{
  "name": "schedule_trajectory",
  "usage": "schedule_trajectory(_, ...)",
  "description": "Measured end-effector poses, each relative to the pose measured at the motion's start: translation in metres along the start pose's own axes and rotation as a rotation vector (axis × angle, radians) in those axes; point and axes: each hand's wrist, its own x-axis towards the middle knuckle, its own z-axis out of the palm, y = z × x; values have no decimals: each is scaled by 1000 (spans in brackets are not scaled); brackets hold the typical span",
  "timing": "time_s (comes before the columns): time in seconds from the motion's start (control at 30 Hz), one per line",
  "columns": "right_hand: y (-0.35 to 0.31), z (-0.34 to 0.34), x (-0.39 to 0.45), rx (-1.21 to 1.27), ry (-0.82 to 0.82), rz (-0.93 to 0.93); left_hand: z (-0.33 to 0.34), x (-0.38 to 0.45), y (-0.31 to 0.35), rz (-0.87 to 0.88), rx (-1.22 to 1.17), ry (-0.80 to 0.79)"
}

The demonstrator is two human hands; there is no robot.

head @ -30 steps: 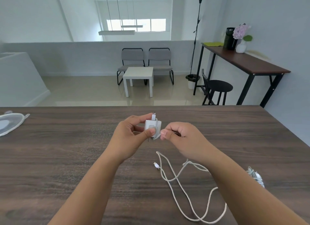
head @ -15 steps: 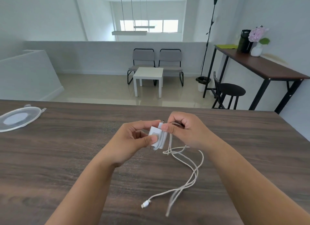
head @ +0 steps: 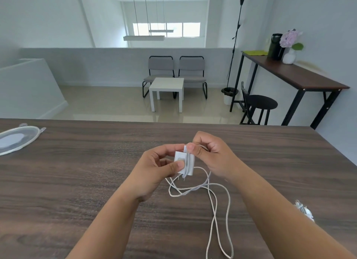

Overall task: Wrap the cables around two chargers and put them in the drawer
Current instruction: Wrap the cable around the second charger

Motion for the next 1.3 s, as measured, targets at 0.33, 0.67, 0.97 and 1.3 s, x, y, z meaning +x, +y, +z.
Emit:
schedule_trajectory(0.33,10,11,-11,386,16,186,11,1,-8,49,-395,9)
schedule_trajectory(0.67,9,37,-35,-254,96,191,18,11,-6,150,-352,294)
schedule_trajectory(0.97,-1,37,-37,-500,-49,150,18,13,-11,164,-183,463)
schedule_trajectory(1.3,-9,41,-32,-489,-170,176,14,8,-14,147,-205,551)
